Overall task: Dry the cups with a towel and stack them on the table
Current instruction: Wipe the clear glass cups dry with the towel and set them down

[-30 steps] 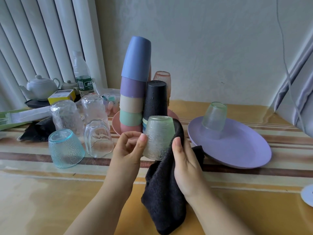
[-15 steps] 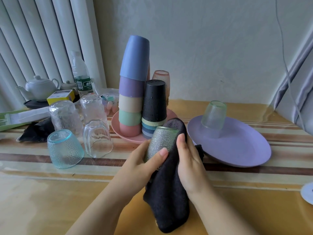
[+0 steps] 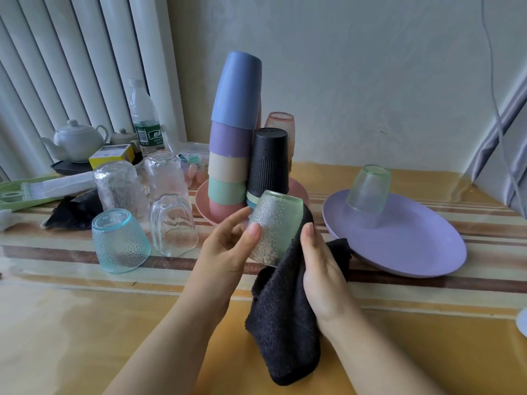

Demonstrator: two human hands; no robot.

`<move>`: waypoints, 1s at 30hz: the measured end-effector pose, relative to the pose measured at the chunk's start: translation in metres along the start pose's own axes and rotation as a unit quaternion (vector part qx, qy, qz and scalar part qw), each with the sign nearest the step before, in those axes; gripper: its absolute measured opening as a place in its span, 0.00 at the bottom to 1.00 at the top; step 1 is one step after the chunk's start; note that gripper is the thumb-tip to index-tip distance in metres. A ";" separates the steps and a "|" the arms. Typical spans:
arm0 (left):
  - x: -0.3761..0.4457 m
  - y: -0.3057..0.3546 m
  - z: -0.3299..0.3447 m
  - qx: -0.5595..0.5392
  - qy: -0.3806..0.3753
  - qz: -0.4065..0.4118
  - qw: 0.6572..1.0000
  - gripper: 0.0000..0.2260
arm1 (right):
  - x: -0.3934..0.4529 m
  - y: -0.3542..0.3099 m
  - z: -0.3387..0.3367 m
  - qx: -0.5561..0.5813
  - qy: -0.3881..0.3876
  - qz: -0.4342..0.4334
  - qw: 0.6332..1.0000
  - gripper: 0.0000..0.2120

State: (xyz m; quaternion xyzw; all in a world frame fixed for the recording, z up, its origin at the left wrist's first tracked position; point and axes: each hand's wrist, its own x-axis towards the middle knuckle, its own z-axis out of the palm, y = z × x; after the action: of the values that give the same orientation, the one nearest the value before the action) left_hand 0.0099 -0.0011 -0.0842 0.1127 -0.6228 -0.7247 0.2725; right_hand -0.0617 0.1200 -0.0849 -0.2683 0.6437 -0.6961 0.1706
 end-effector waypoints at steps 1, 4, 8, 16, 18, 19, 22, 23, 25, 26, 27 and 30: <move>0.000 0.000 0.001 0.002 0.034 0.004 0.999 0.25 | -0.001 -0.003 0.000 -0.008 0.005 -0.010 1.000 0.19; -0.002 0.001 0.004 0.054 0.071 0.050 0.995 0.17 | -0.001 -0.002 -0.001 -0.058 0.000 -0.046 0.997 0.22; -0.007 0.001 0.009 0.131 0.052 0.079 0.987 0.16 | -0.002 0.000 0.004 -0.112 -0.030 -0.070 0.991 0.26; -0.007 -0.006 0.005 0.149 -0.045 0.026 0.987 0.22 | 0.000 0.000 0.003 -0.071 -0.018 -0.111 0.991 0.21; -0.008 -0.004 0.006 0.125 -0.079 0.016 0.989 0.20 | 0.001 -0.003 0.000 -0.055 -0.016 -0.105 0.993 0.19; -0.009 -0.004 0.006 0.110 -0.090 0.011 0.990 0.19 | 0.001 -0.005 -0.001 -0.046 -0.016 -0.095 0.994 0.16; -0.010 0.001 0.003 0.057 -0.104 0.004 0.993 0.19 | 0.000 -0.010 -0.003 -0.020 0.002 -0.059 0.998 0.11; -0.010 0.000 0.002 0.037 -0.098 0.005 0.995 0.21 | 0.001 -0.009 -0.004 -0.012 0.007 -0.049 0.999 0.10; -0.008 -0.002 0.002 -0.015 -0.060 -0.010 0.998 0.25 | 0.003 -0.009 -0.003 -0.017 0.000 -0.041 0.999 0.11; -0.007 -0.001 0.003 -0.038 -0.033 -0.021 0.999 0.25 | 0.002 -0.009 -0.002 -0.022 -0.005 -0.040 0.999 0.11; -0.007 -0.001 0.004 -0.052 -0.011 -0.028 0.998 0.23 | 0.002 -0.009 -0.002 -0.029 -0.007 -0.037 0.999 0.12; -0.007 0.001 0.007 -0.047 0.011 -0.036 0.998 0.14 | 0.001 -0.003 0.001 -0.075 -0.012 -0.060 0.995 0.22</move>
State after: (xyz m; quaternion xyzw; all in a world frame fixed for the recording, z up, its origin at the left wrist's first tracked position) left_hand 0.0127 0.0090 -0.0828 0.1302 -0.5809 -0.7611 0.2574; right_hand -0.0615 0.1192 -0.0818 -0.3269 0.6749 -0.6513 0.1158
